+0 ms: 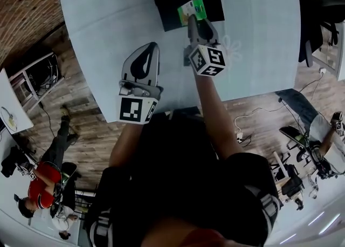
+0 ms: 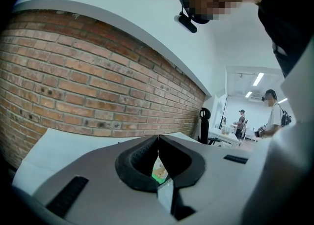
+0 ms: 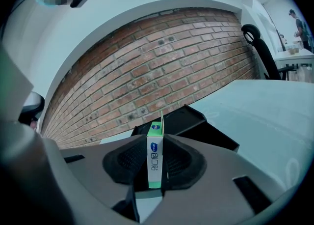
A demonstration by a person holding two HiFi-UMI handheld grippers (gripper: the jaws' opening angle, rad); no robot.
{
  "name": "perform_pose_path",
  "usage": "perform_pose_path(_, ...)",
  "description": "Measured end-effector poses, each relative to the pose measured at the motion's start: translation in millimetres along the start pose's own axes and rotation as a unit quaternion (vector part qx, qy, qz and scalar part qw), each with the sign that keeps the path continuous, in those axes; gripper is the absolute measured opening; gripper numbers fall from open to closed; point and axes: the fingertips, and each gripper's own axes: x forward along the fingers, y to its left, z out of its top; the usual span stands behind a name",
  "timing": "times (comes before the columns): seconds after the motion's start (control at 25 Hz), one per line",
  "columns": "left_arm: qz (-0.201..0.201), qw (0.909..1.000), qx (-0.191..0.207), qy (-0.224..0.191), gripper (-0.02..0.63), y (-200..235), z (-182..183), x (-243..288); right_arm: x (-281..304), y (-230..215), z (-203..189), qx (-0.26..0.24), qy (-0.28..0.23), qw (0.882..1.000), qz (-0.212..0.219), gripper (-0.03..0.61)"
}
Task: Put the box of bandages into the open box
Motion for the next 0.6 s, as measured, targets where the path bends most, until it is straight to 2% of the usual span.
perform_pose_path(0.6, 0.003, 0.9999, -0.01, 0.002, 0.035, 9.1, 2.5, 8.0, 6.0, -13.5, -13.6, -0.002, 0.04, 0.999, -0.026, 0.107)
